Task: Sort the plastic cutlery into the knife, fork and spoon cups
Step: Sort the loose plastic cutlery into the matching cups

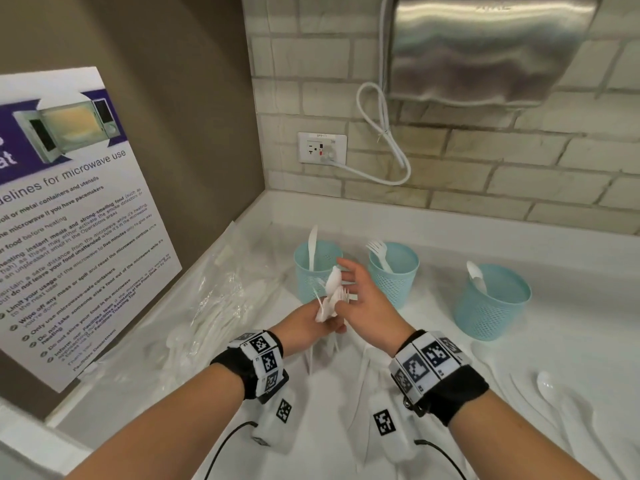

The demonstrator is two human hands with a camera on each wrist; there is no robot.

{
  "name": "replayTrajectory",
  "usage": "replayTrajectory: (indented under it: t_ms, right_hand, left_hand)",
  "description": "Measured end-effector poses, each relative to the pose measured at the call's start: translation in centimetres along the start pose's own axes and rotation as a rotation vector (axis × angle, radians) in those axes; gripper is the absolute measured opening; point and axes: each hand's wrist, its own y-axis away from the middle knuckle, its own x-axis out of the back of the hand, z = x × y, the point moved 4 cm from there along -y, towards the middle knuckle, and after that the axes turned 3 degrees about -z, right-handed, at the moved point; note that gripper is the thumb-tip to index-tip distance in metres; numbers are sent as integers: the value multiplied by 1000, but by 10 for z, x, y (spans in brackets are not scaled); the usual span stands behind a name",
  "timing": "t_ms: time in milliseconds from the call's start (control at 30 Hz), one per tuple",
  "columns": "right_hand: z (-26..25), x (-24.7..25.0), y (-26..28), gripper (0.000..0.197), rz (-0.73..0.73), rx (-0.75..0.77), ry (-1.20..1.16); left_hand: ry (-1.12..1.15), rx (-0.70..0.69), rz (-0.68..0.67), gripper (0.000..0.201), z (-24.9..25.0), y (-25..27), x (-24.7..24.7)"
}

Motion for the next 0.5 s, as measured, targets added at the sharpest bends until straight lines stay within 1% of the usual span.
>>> replayTrajectory:
  t_ms: [133,300,400,433,500]
  right_hand:
    - [3,10,-6,55,104,-2,-76]
    - [-1,22,-15,35,198,43,-186]
    - [0,28,-18,19,279,63,-207]
    - [1,29,-18,15,290,55,-222]
    - [3,29,-17,8,265,32,-223]
  left_hand:
    - [160,11,25,11,3,-1,-2]
    - [183,-36,84,11,15,-1,4]
    - [245,-63,91,18,23,1,6]
    - [265,-67,92,20,25,2,6]
    - [306,-59,105,27,25,5,7]
